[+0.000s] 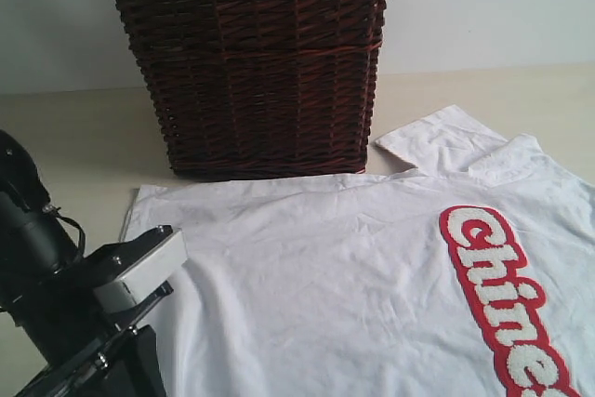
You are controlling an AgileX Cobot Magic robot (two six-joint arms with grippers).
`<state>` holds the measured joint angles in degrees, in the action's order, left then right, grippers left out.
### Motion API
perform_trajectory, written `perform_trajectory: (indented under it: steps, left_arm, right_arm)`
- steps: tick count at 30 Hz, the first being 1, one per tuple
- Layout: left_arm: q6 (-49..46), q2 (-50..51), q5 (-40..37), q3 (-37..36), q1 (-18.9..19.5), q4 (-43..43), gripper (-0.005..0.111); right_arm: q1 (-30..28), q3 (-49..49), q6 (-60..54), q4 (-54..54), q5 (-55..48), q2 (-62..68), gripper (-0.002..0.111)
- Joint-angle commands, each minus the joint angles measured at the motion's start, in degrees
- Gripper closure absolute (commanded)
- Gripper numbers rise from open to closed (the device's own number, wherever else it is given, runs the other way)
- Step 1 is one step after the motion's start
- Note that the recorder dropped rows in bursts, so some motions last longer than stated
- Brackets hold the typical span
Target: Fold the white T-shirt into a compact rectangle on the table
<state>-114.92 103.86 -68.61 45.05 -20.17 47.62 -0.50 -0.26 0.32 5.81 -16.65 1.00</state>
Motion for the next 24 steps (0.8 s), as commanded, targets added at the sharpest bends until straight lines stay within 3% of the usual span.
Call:
perform_trajectory:
  steps: [1, 6, 9, 16, 24]
  left_arm:
    - [-0.3, -0.1, 3.6, -1.2, -4.7, 2.1, 0.089]
    - [-0.3, -0.1, 9.3, -1.2, -15.1, 1.6, 0.089]
    - [-0.3, -0.1, 15.9, -1.3, -18.7, -0.3, 0.089]
    - [-0.5, -0.1, 17.4, -1.3, -19.8, -1.0, 0.089]
    - [7.4, -0.1, 6.8, -2.0, -19.8, -15.9, 0.089]
  right_arm:
    - [-0.1, 0.3, -0.3, 0.1, 0.4, -0.3, 0.091]
    - [-0.1, 0.3, -0.3, 0.1, 0.4, -0.3, 0.091]
    - [-0.1, 0.3, -0.3, 0.1, 0.4, -0.3, 0.091]
    - [-0.1, 0.3, -0.3, 0.1, 0.4, -0.3, 0.091]
    - [-0.1, 0.3, -0.3, 0.1, 0.4, -0.3, 0.091]
